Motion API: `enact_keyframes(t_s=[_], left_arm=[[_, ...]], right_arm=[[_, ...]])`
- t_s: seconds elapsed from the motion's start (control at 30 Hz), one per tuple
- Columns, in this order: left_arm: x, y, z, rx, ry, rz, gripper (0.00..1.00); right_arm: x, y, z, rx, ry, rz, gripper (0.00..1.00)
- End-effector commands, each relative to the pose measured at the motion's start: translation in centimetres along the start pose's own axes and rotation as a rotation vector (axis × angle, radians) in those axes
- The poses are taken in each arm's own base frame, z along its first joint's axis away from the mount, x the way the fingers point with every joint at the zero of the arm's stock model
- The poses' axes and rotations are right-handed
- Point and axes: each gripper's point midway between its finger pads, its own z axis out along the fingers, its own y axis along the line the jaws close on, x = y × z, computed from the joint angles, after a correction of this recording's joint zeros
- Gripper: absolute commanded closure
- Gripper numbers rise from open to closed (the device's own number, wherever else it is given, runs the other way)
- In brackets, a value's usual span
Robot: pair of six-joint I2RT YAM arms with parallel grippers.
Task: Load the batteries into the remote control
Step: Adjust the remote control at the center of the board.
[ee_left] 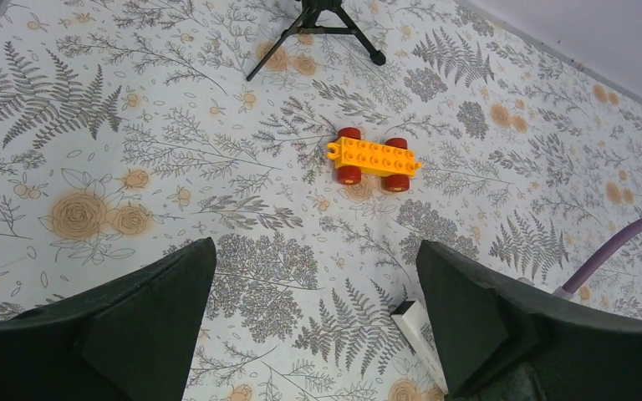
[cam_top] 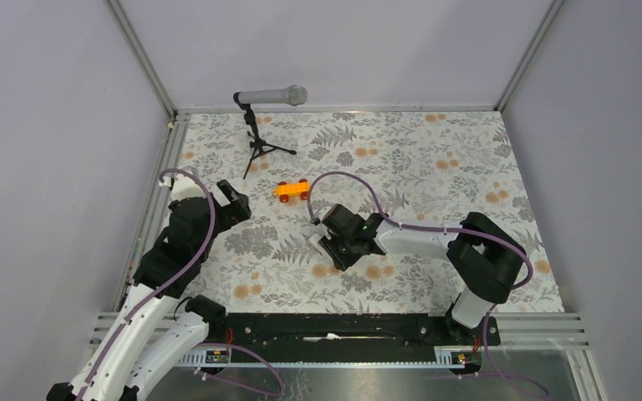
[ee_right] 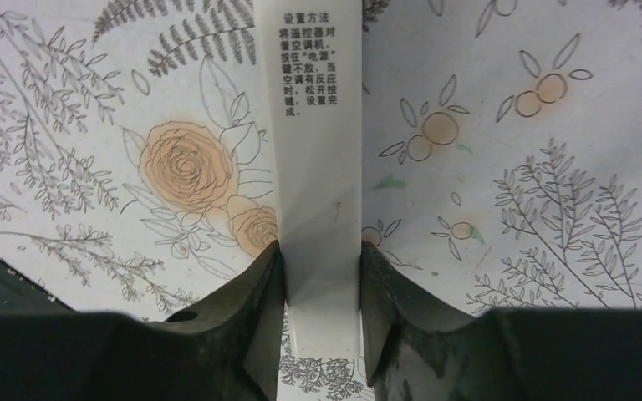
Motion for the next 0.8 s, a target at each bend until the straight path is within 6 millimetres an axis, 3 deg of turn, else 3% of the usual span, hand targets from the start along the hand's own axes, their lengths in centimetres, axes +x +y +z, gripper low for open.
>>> enact_keyframes(t_s=[0.0, 0.2, 0.4, 0.5, 0.67, 0.77], left_arm=[[-1.0, 0.7, -0.2, -0.023, -0.062, -0.006, 0.01], [-1.5, 1.0, -0.6, -0.028, -0.094, -0.033, 0.01], [-2.4, 0.7, -1.6, -0.004, -0.117, -0.061, 0.01], [-3.3, 0.4, -2.8, 0.02, -0.128, -0.068, 0.01], [-4.1, -0.3, -4.8, 0.069, -0.105, -0.035, 0.01], [-4.3, -0.1, -5.8, 0.067, -0.09, -0.033, 0.01]], right_arm=[[-0.3, -1.8, 0.0, 0.137, -0.028, 0.1, 0.7], [-0.1, -4.7, -1.0, 0.358, -0.08, 0.396, 0.73], [-0.2, -6.6, -1.4, 0.365, -0.103, 0.558, 0.71], [-0.3, -8.9, -1.7, 0.322, -0.115, 0.678, 0.69], [-1.2, -9.0, -2.0, 0.273, -0.116, 0.57, 0.41], [-1.1, -9.2, -2.7, 0.283, -0.103, 0.525, 0.31]])
